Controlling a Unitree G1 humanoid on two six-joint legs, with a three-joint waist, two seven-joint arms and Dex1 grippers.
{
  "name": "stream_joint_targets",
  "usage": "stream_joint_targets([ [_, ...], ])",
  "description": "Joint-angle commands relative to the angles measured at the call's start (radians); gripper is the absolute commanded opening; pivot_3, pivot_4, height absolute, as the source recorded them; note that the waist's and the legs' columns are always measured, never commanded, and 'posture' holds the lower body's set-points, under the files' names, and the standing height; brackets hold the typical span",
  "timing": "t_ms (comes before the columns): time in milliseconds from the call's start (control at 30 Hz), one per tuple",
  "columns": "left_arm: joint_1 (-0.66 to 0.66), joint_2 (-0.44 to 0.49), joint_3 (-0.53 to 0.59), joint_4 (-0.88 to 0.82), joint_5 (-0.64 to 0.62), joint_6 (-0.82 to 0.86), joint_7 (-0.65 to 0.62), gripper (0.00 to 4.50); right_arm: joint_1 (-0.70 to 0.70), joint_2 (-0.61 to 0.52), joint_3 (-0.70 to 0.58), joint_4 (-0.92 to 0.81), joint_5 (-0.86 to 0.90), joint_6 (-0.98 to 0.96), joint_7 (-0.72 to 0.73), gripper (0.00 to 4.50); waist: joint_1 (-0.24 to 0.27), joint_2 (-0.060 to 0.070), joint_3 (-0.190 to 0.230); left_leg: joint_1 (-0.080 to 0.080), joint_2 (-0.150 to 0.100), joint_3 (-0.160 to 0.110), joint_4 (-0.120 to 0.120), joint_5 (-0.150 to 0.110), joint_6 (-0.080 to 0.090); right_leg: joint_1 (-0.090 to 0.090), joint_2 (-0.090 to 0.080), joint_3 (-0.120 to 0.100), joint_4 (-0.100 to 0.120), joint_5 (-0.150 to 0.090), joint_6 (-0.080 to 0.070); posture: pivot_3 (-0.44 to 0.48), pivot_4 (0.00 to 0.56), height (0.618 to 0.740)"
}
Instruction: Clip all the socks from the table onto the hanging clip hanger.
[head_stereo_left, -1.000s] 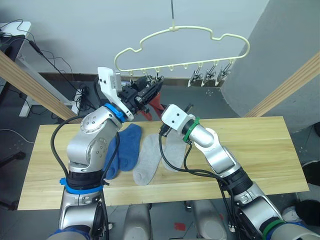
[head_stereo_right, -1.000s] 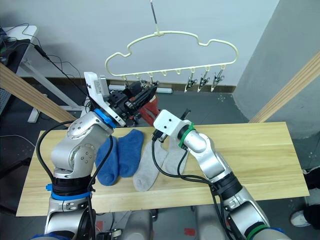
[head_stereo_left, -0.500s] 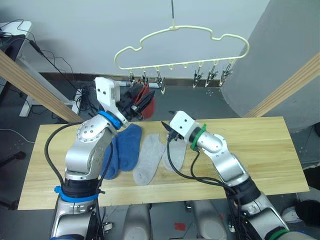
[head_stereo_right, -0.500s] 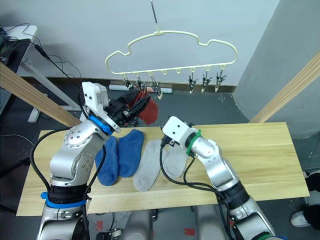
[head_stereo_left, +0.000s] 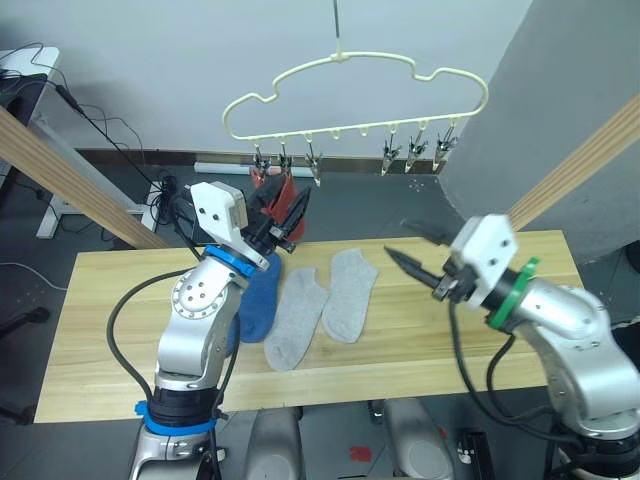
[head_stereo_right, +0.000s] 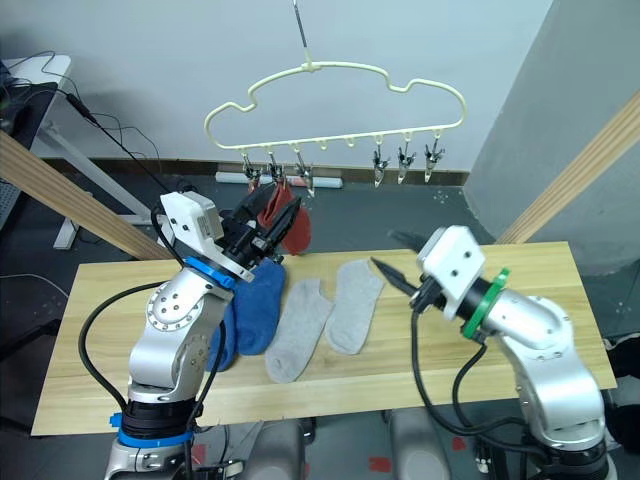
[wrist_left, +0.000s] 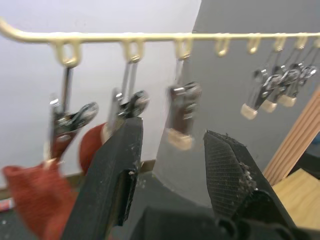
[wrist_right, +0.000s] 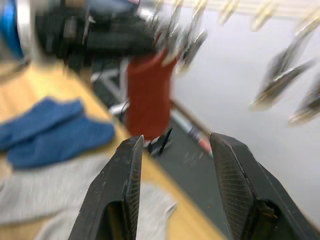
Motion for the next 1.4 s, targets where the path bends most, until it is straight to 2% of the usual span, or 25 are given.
stream_joint_targets([
  [33,0.005,-0.022,-0.018,-0.035,0.018,-0.035,0.020,2.21,-0.029,-0.019,-0.044,-0.055,0.072,0.054,-0.030,2.15,0.000,0.000,0.000,0.000,0.000,0.000,0.000,0.000,0.000,0.000,0.000,0.000,0.000,0.000,0.000,-0.110,0.378,0.740],
  [400,-0.031,-0.070,-0.015,0.052,0.100,-0.081,0.102,2.21,-0.028,-0.098,-0.060,-0.060,0.135,0.091,-0.087,2.15,0.000,0.000,0.000,-0.001,0.000,0.000,0.000,0.000,0.001,0.000,0.000,0.000,-0.003,0.000,0.000,-0.138,0.375,0.740],
  [1000,-0.176,-0.115,-0.018,0.226,0.098,-0.148,0.083,2.21,-0.034,-0.132,-0.062,-0.047,0.191,0.064,-0.129,2.15,-0.001,0.000,0.000,-0.001,0.000,0.000,0.000,0.000,0.001,0.000,0.000,0.000,-0.003,0.000,0.000,-0.154,0.363,0.740],
  [1400,-0.211,-0.130,-0.011,0.245,0.106,-0.166,0.111,2.21,-0.062,-0.130,-0.057,-0.055,0.286,0.083,-0.147,2.15,-0.002,0.000,0.000,-0.001,0.000,0.000,0.000,0.000,0.001,0.000,0.000,0.000,-0.003,0.000,0.000,-0.156,0.363,0.740],
])
